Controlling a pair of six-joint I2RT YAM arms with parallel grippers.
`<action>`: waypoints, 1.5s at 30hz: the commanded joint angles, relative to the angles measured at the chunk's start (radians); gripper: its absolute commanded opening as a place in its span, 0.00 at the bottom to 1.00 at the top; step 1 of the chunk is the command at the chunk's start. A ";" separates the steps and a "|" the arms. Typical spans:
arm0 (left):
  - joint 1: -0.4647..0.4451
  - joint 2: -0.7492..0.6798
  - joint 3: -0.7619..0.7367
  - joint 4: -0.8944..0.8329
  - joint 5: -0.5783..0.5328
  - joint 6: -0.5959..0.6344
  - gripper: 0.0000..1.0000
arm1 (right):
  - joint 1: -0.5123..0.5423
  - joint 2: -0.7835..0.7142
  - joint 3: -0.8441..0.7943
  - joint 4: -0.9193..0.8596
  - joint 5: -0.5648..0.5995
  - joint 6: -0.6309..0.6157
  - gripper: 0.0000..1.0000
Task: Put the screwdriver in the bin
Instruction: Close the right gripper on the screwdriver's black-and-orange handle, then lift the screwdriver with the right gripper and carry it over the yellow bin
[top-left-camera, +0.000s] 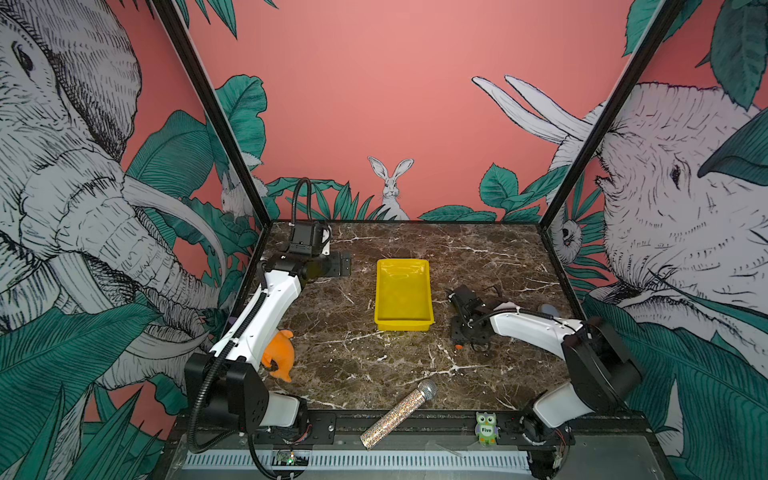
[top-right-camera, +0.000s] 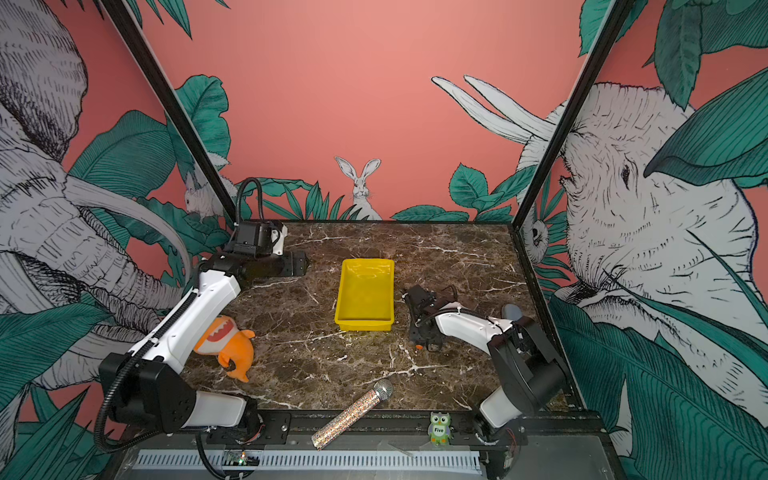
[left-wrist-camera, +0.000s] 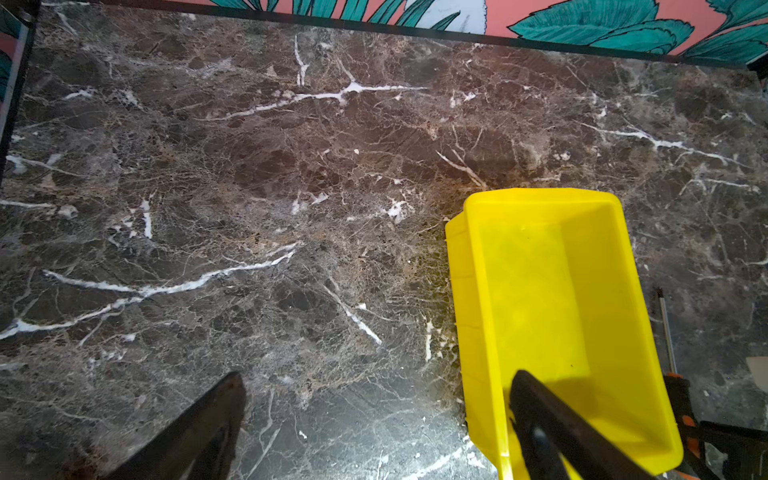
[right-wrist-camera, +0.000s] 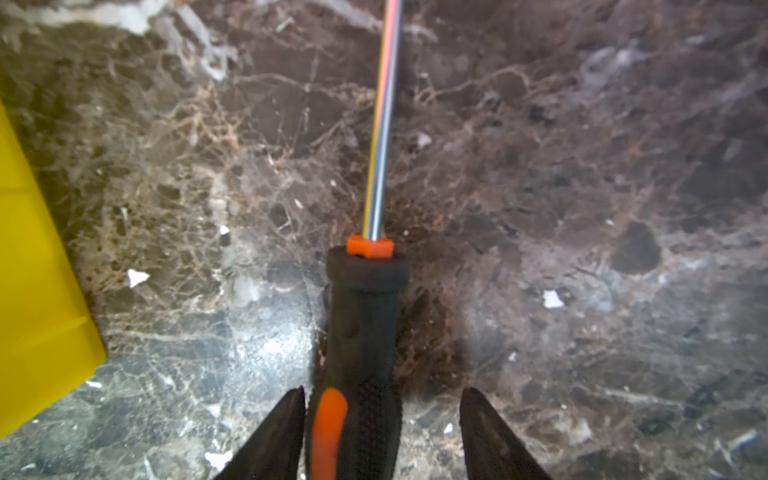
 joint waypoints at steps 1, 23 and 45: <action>0.004 -0.040 -0.016 -0.022 -0.022 0.019 1.00 | -0.005 0.029 0.004 0.005 -0.016 0.012 0.56; 0.004 -0.069 -0.013 -0.043 -0.099 0.051 1.00 | -0.007 0.044 0.100 -0.108 0.003 -0.099 0.00; 0.005 -0.043 0.012 -0.077 -0.079 0.073 1.00 | -0.001 -0.055 0.397 -0.256 0.033 -0.241 0.02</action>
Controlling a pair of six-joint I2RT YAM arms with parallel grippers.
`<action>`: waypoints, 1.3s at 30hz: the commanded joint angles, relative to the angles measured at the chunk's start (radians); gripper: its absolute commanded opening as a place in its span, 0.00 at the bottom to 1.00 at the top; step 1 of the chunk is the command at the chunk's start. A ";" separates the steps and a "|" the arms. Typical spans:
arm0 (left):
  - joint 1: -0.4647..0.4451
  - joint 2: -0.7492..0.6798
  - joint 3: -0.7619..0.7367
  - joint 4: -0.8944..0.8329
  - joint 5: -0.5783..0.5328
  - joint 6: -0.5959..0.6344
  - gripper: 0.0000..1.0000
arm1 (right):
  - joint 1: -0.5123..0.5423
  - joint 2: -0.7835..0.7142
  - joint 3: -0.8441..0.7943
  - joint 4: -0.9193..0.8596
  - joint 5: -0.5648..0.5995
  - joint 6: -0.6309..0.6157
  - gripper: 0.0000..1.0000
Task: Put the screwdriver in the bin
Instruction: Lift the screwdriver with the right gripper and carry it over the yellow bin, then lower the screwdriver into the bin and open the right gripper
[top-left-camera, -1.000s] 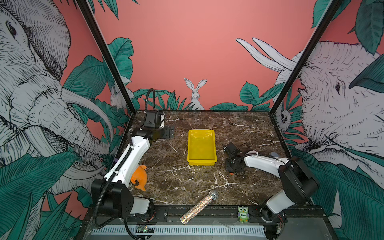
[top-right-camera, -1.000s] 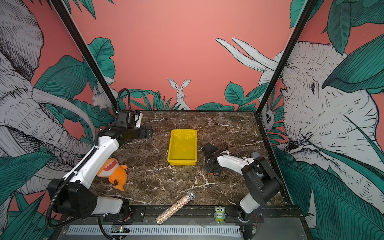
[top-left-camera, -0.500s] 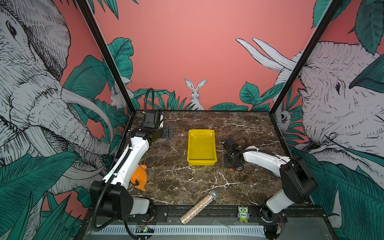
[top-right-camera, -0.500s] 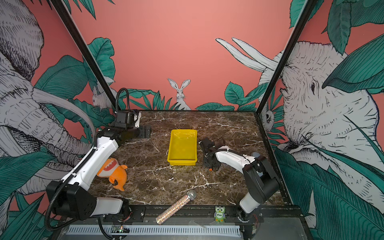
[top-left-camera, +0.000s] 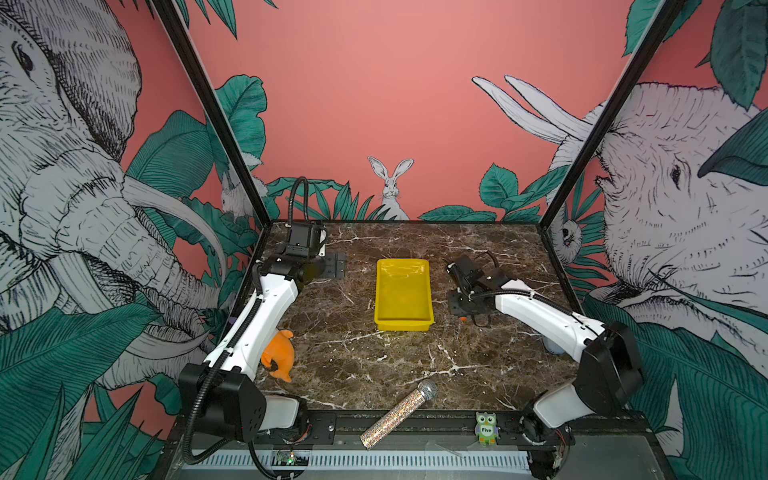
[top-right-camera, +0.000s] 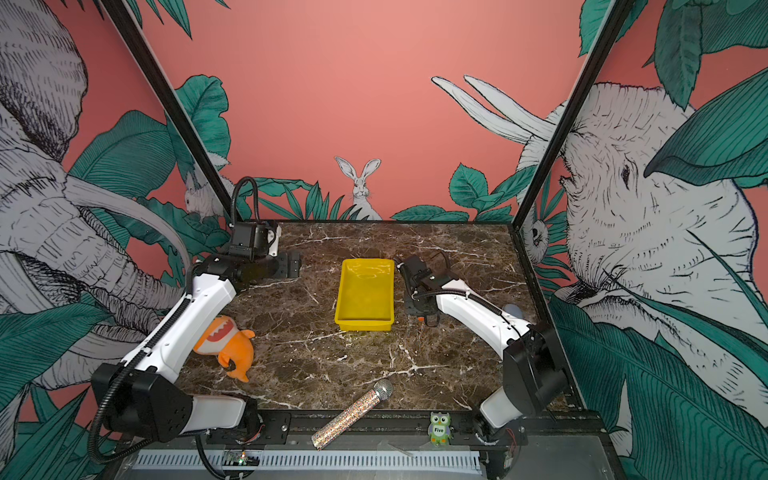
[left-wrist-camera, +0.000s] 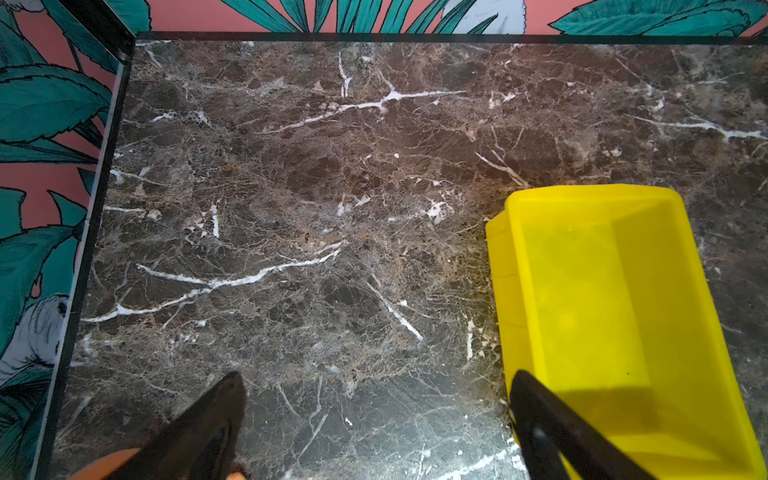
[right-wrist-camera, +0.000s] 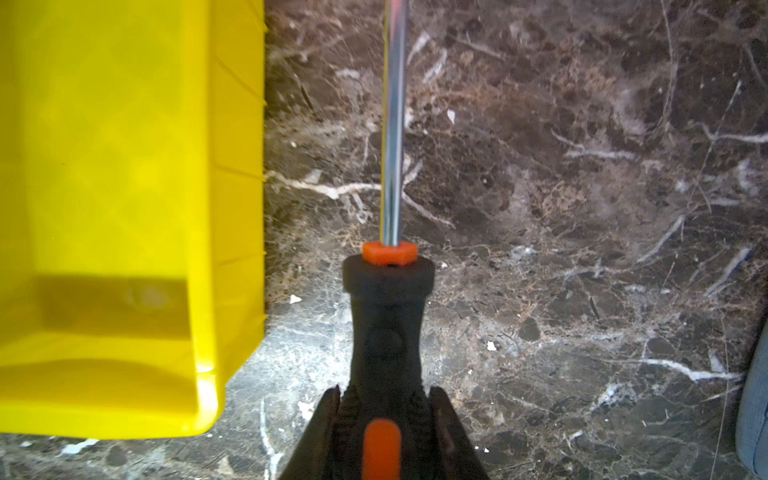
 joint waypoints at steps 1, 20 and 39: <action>0.004 0.003 0.017 -0.038 0.058 0.019 1.00 | 0.008 -0.024 0.044 0.008 -0.034 -0.020 0.02; 0.009 -0.101 -0.038 0.094 0.296 0.054 1.00 | 0.177 0.290 0.335 0.086 -0.136 -0.092 0.07; 0.013 -0.098 -0.046 0.084 0.241 0.051 1.00 | 0.191 0.541 0.463 0.035 -0.114 -0.064 0.14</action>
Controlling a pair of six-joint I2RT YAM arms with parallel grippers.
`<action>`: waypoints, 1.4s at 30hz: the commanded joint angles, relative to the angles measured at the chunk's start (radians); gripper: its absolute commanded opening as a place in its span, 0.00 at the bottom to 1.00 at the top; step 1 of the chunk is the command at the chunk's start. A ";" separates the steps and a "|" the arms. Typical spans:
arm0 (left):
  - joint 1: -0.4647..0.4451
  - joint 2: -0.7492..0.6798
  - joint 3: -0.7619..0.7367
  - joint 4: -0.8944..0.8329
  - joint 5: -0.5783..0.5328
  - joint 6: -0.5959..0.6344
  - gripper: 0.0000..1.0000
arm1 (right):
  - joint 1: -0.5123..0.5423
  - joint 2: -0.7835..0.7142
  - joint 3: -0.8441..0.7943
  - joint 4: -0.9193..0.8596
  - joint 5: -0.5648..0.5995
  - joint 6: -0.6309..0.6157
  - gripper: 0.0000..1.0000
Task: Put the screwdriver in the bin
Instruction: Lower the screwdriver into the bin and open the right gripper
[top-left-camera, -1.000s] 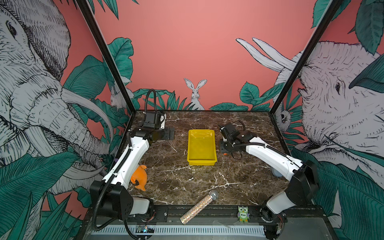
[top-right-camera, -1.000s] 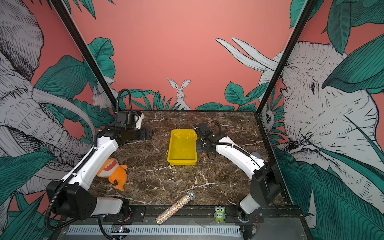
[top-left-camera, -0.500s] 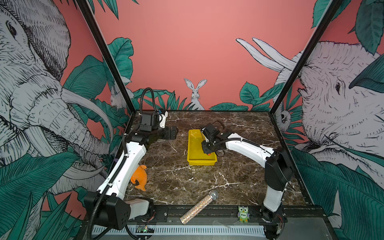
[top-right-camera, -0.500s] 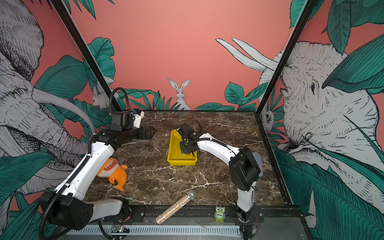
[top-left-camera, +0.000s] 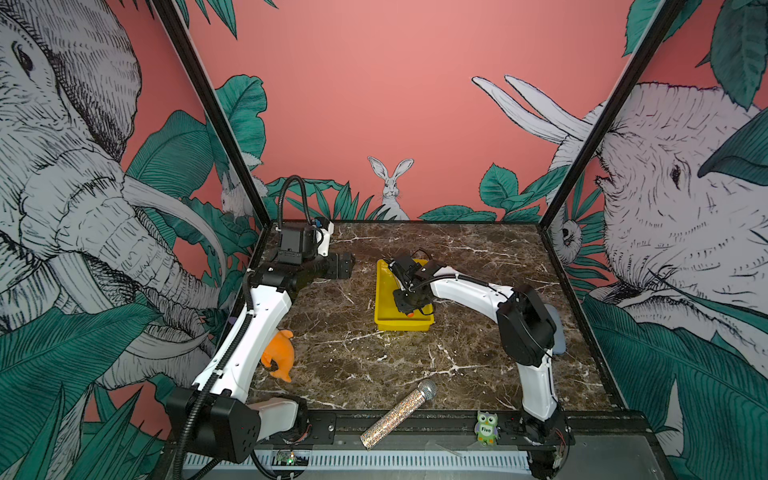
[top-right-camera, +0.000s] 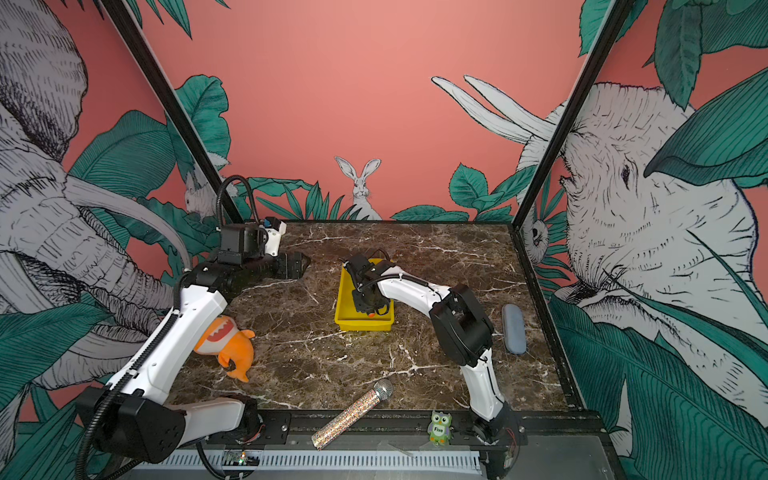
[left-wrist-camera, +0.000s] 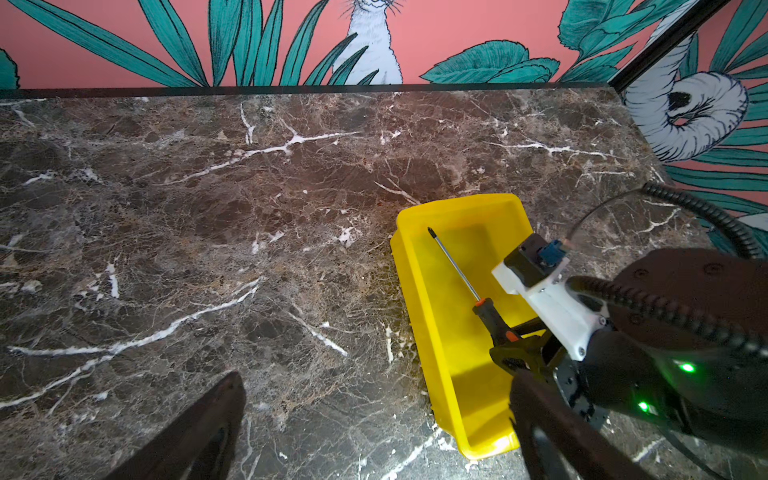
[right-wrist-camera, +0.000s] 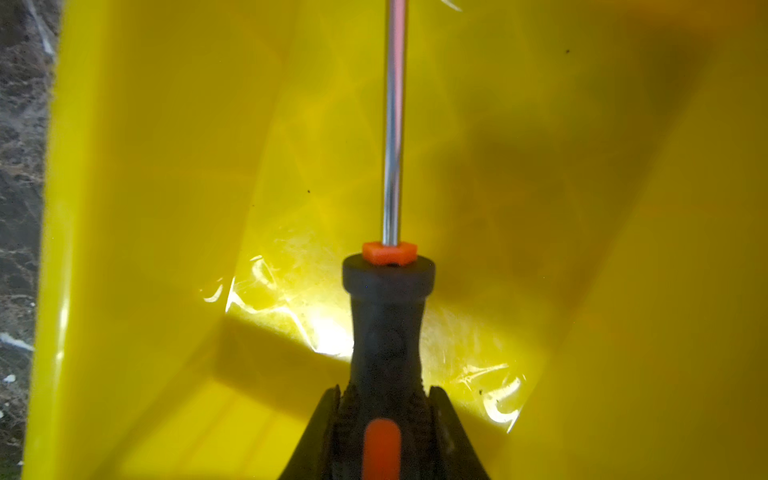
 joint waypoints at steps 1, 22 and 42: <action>0.005 0.000 -0.007 0.000 -0.014 0.011 1.00 | 0.002 0.016 0.042 -0.034 0.042 0.023 0.15; 0.006 -0.004 -0.015 -0.009 -0.056 0.019 1.00 | -0.004 0.085 0.079 -0.058 0.053 0.035 0.27; 0.006 -0.009 -0.016 -0.011 -0.065 0.016 1.00 | -0.004 0.073 0.072 -0.068 0.066 0.040 0.40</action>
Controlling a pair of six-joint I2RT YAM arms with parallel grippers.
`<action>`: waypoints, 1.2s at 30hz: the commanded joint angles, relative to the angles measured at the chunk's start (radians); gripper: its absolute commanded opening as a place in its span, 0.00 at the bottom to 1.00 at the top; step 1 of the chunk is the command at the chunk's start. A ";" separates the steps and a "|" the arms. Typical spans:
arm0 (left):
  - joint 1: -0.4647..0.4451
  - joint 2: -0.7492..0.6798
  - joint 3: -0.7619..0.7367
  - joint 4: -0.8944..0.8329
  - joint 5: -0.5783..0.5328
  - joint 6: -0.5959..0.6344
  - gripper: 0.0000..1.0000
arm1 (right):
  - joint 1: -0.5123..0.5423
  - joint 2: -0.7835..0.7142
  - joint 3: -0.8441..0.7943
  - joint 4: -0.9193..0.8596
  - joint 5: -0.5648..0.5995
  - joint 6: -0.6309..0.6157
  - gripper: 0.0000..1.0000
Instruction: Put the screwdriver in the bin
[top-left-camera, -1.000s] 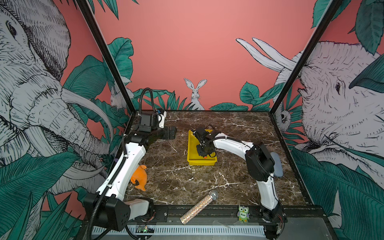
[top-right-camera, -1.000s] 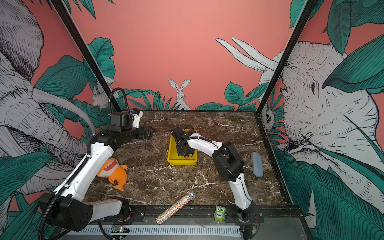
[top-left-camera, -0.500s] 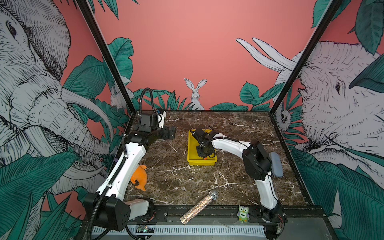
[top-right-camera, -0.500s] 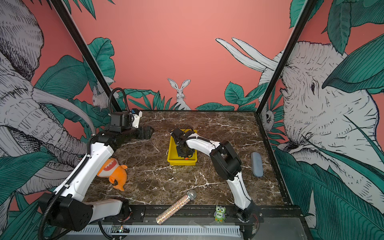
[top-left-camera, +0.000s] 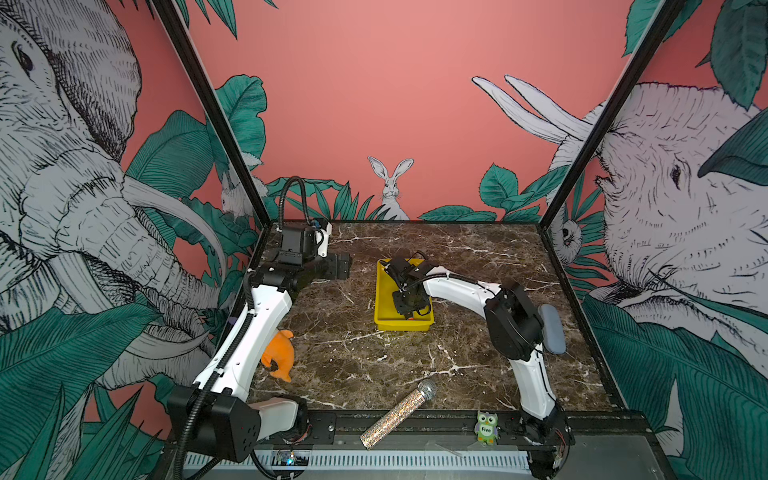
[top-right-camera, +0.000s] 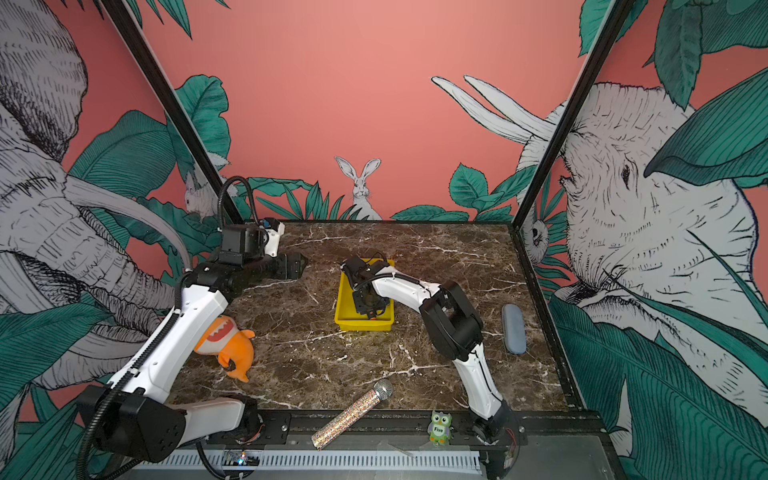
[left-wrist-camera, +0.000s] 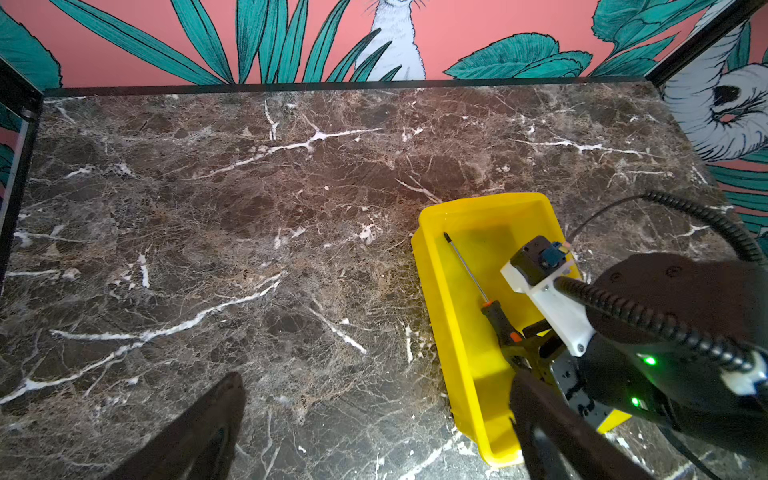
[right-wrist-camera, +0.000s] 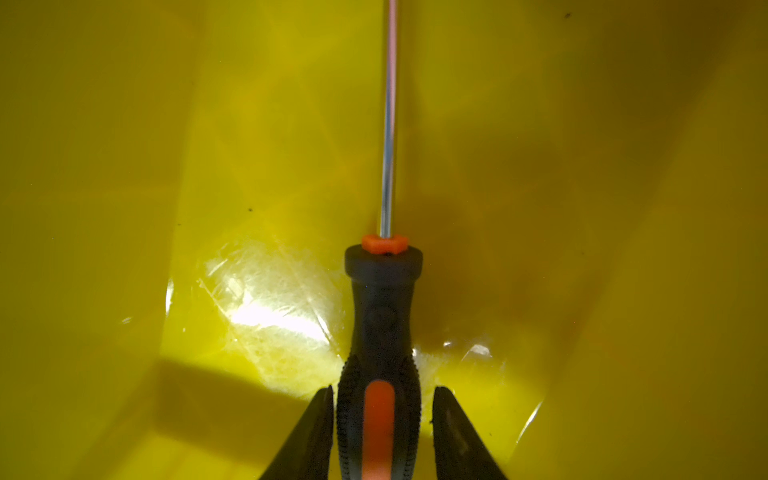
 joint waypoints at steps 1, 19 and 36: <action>0.006 -0.014 -0.011 -0.008 -0.008 0.008 1.00 | -0.002 -0.011 0.019 -0.021 0.020 0.009 0.40; -0.004 -0.018 -0.015 -0.012 -0.038 0.011 1.00 | -0.005 -0.206 0.101 -0.081 0.061 -0.074 0.43; -0.008 -0.017 -0.043 0.008 -0.096 0.022 1.00 | -0.135 -0.519 -0.199 0.004 0.116 -0.048 0.97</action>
